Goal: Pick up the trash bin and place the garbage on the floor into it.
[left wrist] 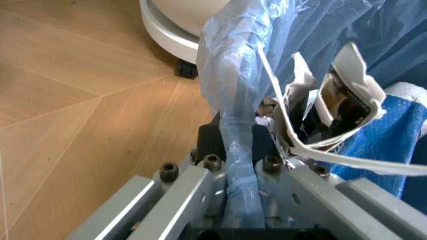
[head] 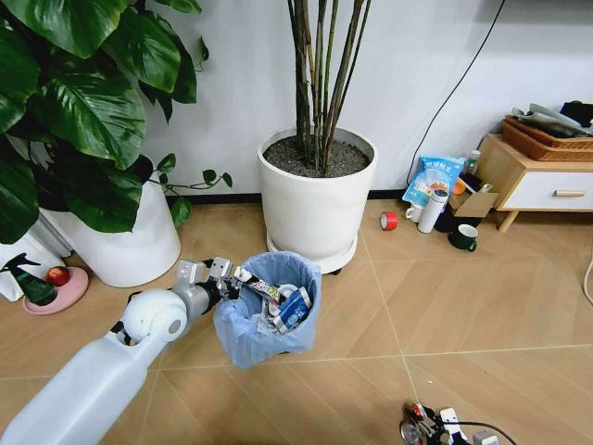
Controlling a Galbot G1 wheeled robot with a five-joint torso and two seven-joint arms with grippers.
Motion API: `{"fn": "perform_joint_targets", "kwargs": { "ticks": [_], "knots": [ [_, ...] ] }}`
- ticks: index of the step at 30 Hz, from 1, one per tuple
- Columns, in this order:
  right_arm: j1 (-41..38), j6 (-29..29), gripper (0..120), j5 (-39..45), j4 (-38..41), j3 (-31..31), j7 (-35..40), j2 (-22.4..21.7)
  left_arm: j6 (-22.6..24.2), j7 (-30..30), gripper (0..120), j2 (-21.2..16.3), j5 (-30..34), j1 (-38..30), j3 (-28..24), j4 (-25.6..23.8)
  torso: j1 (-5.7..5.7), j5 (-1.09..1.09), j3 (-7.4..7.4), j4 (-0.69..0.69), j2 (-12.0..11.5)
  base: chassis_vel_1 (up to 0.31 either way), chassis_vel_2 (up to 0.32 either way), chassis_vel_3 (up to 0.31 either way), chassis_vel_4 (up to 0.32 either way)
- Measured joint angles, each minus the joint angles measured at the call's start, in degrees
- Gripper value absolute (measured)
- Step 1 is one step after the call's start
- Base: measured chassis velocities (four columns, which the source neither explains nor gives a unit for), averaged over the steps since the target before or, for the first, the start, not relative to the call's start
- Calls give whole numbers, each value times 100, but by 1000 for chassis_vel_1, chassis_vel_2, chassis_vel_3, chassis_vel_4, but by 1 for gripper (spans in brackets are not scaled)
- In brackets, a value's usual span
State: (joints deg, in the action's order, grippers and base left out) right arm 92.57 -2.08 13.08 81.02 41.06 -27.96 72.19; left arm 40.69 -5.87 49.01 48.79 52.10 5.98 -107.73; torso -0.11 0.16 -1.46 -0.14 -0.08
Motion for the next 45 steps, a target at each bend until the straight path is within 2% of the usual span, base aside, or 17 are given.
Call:
{"fn": "perform_joint_targets", "kwargs": {
  "ticks": [8,12,13,16,17,21,27,30,31,35,36,39,40,42,45],
  "knots": [
    [-42,-156,36,582,940,309,56,-54,-4,2,0,7,-7,15,-33,-9,0,0,0,0,0,0,0,0,0],
    [-229,-477,36,1177,1929,355,268,-504,-4,8,0,37,-21,3,-64,-6,0,1,0,0,0,0,0,0,0],
    [-229,-477,36,1177,1929,355,268,-504,-4,8,0,37,-21,3,-64,-6,0,1,0,0,0,0,0,0,0],
    [-620,-802,36,1548,2489,190,484,-1028,-3,13,0,62,-29,-9,-95,17,0,1,0,1,0,0,0,0,0],
    [-620,-802,36,1548,2489,190,484,-1028,-3,13,0,62,-29,-9,-95,17,0,1,0,1,0,0,0,0,0],
    [-1341,-1123,36,2027,2834,-450,840,-1734,4,16,0,91,-32,-76,-174,64,0,-1,-1,1,0,0,0,0,0],
    [-2205,-1437,36,2496,2957,-1024,928,-2193,4,33,0,123,-29,-197,-276,154,0,1,-1,0,0,0,0,0,0],
    [-2930,-1622,36,2909,3140,-1587,1015,-2399,16,50,0,135,-20,-261,-346,199,-1,2,-1,1,0,0,0,0,0],
    [-2930,-1622,36,2909,3140,-1587,1015,-2399,16,50,0,135,-20,-261,-346,199,-1,2,-1,1,0,0,0,0,0],
    [-3628,-1851,36,3392,3382,-2350,1174,-2430,30,54,0,156,2,-325,-434,232,0,2,0,1,0,0,0,0,0],
    [-3628,-1851,36,3392,3382,-2350,1174,-2430,30,54,0,156,2,-325,-434,232,0,2,0,1,0,0,0,0,0],
    [-4098,-1945,36,3529,3430,-3072,1240,-2393,34,60,0,160,16,-388,-503,260,-1,1,0,2,0,0,0,0,0],
    [-4098,-1945,36,3529,3430,-3072,1240,-2393,34,60,0,160,16,-388,-503,260,-1,1,0,2,0,0,0,0,0],
    [-4335,-1948,36,3502,3349,-3497,1257,-2386,33,87,0,188,19,-430,-535,286,0,3,0,1,0,0,0,0,0],
    [-4376,-1948,36,3483,3324,-3576,1259,-2382,33,92,0,195,21,-435,-542,289,-1,2,0,1,0,0,0,0,0]
  ]
}}
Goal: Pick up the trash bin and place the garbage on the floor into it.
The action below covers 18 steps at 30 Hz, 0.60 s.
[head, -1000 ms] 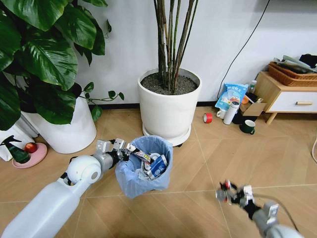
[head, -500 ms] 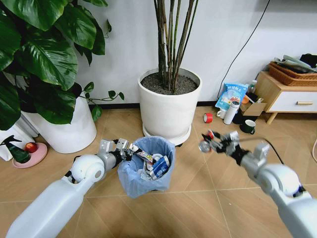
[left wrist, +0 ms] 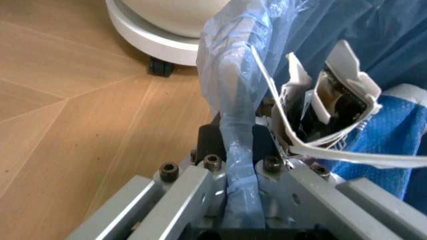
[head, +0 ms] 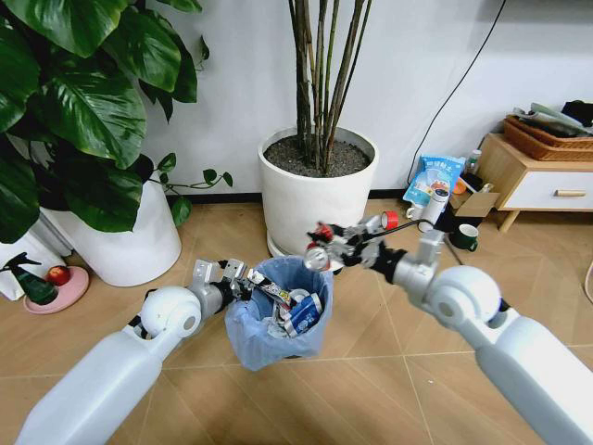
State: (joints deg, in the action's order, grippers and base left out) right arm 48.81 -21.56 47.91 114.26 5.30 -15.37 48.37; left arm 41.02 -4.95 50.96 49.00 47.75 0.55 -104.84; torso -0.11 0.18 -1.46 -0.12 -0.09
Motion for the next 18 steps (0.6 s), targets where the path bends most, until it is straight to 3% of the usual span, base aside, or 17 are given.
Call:
{"fn": "perform_joint_targets", "kwargs": {
  "ticks": [7,12,18],
  "knots": [
    [-130,-71,40,-218,-148,-373,41,40,0,0,0,70,5,-37,-58,20,0,-1,0,-1,0,0,0,0,0],
    [-93,-117,64,-381,-234,-572,106,157,2,-23,0,102,9,-47,-63,62,0,-1,1,-1,0,0,0,0,0],
    [-178,-114,83,-393,-297,-629,124,204,4,-26,0,137,10,-56,-48,90,0,-1,0,-1,0,0,0,0,0]
  ]
}}
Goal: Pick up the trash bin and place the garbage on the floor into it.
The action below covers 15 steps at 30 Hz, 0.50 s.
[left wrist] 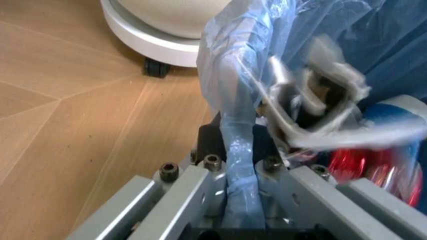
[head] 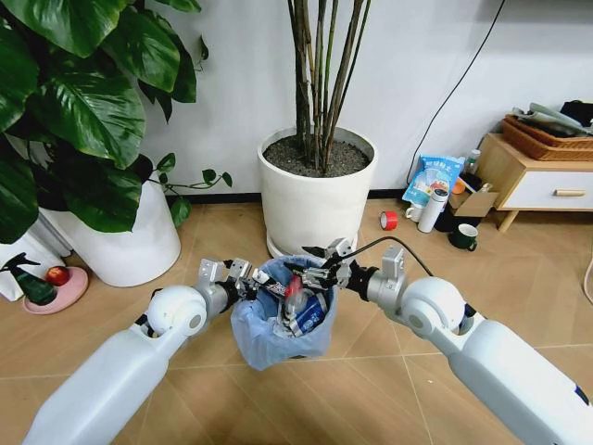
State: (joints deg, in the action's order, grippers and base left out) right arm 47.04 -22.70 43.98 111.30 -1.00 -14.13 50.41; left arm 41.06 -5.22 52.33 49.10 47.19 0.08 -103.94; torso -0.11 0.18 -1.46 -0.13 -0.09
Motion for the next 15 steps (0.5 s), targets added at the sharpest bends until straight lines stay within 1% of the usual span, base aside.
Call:
{"fn": "perform_joint_targets", "kwargs": {
  "ticks": [3,4,5,9,10,13,14,15],
  "knots": [
    [-30,21,96,7,-17,36,81,17,1,0,0,18,-1,8,38,19,0,0,0,0,0,0,0,0,0],
    [-23,34,98,11,-18,83,149,22,1,-1,0,20,-4,22,61,21,0,0,0,0,0,0,0,0,0],
    [-23,34,98,11,-18,83,149,22,1,-1,0,20,-4,22,61,21,0,0,0,0,0,0,0,0,0],
    [266,225,100,-46,-52,544,639,46,7,3,0,17,-43,157,263,17,0,-1,0,1,0,0,0,0,0],
    [266,225,100,-46,-52,544,639,46,7,3,0,17,-43,157,263,17,0,-1,0,1,0,0,0,0,0],
    [708,396,100,-296,-83,1119,1045,44,5,35,0,-40,-135,305,465,11,0,0,0,0,0,0,0,0,0],
    [708,396,100,-296,-83,1119,1045,44,5,35,0,-40,-135,305,465,11,0,0,0,0,0,0,0,0,0],
    [850,441,100,-373,-86,1297,1167,52,2,41,0,-75,-150,365,523,-7,0,0,0,-1,0,0,0,0,0]
  ]
}}
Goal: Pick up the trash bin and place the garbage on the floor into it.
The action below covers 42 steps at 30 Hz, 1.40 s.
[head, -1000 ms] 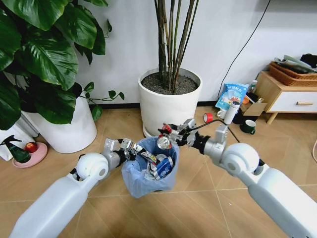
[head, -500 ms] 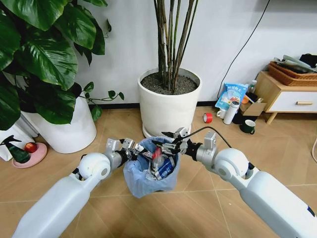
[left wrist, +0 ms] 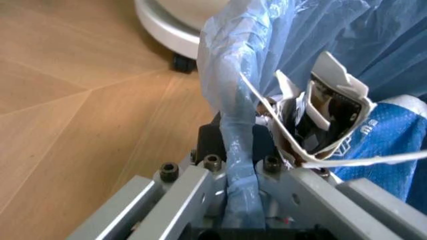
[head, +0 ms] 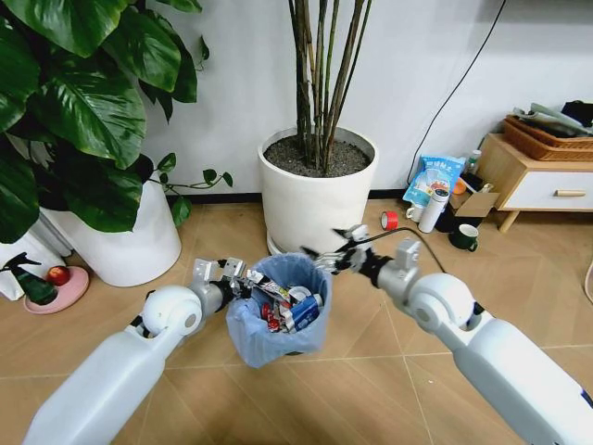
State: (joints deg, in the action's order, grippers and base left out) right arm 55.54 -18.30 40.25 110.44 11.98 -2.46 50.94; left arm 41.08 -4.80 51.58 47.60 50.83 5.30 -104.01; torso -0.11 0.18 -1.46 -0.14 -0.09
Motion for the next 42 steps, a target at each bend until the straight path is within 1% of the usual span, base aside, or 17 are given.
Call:
{"fn": "perform_joint_targets", "kwargs": {
  "ticks": [3,7,8,9,10,11,13,15,17,18,20,22,23,26,27,31,42],
  "knots": [
    [345,141,100,-231,6,385,313,54,-12,6,0,-68,-49,127,123,-62,0,0,0,1,0,0,0,0,0],
    [576,185,100,-365,46,641,426,117,-16,-5,0,-97,-58,209,189,-109,0,-1,0,1,0,0,0,0,0],
    [964,206,100,-606,165,1043,461,235,-19,-51,0,-137,-60,304,260,-166,1,2,0,2,1,0,0,0,0],
    [1185,217,100,-727,233,1232,462,311,-20,-71,0,-164,-59,348,290,-194,0,1,0,2,1,0,0,0,0],
    [1185,217,100,-727,233,1232,462,311,-20,-71,0,-164,-59,348,290,-194,0,1,0,2,1,0,0,0,0],
    [1605,262,100,-942,379,1561,460,467,-23,-91,0,-202,-59,396,325,-235,1,-1,0,2,1,0,0,0,0],
    [1801,288,100,-1036,462,1699,451,550,-25,-100,0,-217,-59,414,341,-255,0,0,1,1,1,0,0,0,0],
    [2344,374,100,-1294,746,2110,373,859,-28,-119,0,-246,-57,456,370,-312,0,0,1,0,1,0,0,0,0],
    [2488,394,100,-1369,840,2216,348,979,-30,-127,0,-247,-59,466,373,-322,1,0,1,0,1,0,0,0,0],
    [2725,424,100,-1505,1006,2358,318,1228,-39,-145,0,-237,-76,492,379,-338,1,3,1,-1,1,0,0,0,0],
    [3297,579,100,-2138,1353,2559,206,1946,-53,-171,0,-190,-138,574,419,-390,1,0,1,1,1,0,0,0,0],
    [3618,684,100,-2540,1502,2602,119,2287,-59,-177,0,-145,-174,626,444,-424,1,1,1,1,1,0,0,0,0],
    [3618,684,100,-2540,1502,2602,119,2287,-59,-177,0,-145,-174,626,444,-424,1,1,1,1,1,0,0,0,0],
    [3998,823,100,-3050,1709,2614,48,2709,-66,-197,0,-58,-225,722,510,-475,1,1,1,1,1,0,0,0,0],
    [3998,823,100,-3050,1709,2614,48,2709,-66,-197,0,-58,-225,722,510,-475,1,1,1,1,1,0,0,0,0],
    [4341,863,100,-3352,1961,2559,-38,3064,-78,-199,0,-4,-298,891,643,-570,1,1,1,1,1,0,0,0,0],
    [4580,1020,100,-3510,2069,2508,-103,3199,-93,-187,0,-63,-344,1134,825,-752,0,0,0,1,1,0,0,0,0]
  ]
}}
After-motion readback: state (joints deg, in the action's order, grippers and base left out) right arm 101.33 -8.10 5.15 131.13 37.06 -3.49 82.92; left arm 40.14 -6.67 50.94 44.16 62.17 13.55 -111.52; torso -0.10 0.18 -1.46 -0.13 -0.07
